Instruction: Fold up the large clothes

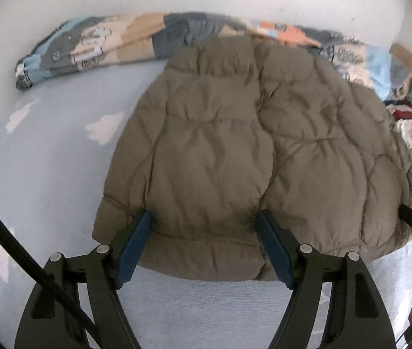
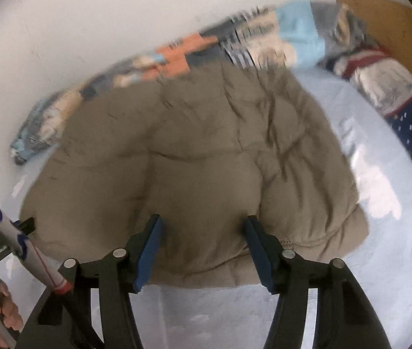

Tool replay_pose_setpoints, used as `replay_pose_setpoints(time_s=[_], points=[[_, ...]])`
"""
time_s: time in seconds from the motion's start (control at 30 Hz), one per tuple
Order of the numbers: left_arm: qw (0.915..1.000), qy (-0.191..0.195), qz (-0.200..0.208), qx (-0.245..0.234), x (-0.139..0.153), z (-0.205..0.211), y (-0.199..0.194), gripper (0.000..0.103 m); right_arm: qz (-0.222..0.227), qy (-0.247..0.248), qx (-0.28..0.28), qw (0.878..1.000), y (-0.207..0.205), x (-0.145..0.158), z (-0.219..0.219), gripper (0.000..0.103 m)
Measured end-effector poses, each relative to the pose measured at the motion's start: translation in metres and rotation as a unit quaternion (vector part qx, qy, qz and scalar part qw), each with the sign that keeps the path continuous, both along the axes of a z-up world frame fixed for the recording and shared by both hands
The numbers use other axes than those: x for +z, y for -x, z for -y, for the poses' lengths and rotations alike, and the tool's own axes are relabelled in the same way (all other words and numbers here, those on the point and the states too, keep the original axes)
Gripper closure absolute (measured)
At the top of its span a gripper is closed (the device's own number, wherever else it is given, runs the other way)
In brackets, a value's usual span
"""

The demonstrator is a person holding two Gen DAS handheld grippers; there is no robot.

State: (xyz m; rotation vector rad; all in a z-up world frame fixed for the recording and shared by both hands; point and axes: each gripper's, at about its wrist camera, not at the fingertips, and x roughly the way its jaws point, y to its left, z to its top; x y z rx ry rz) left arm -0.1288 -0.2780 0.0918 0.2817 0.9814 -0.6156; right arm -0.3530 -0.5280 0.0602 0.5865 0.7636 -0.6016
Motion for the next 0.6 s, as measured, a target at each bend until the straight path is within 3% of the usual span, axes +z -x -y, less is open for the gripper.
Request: replay_pose_setpoints(time_s=[0.23,0.4,0.6], points=[[0.9995,-0.025,-0.018,0.0,-0.015,0.012,-0.007,0.025,-0.031,-0.022,0.014,0.999,-0.012,-0.027,0.008,0.039],[0.9998,0.006,-0.017,0.005,0.007,0.0,-0.002,0.025,-0.011,-0.046,0.0,0.999,-0.001,-0.017,0.012,0.038],[0.9982,0.031,-0.027,0.043,0.018,-0.025,-0.015,0.025,0.053,-0.079,-0.046,0.994,0.033,0.008,0.019,0.036]])
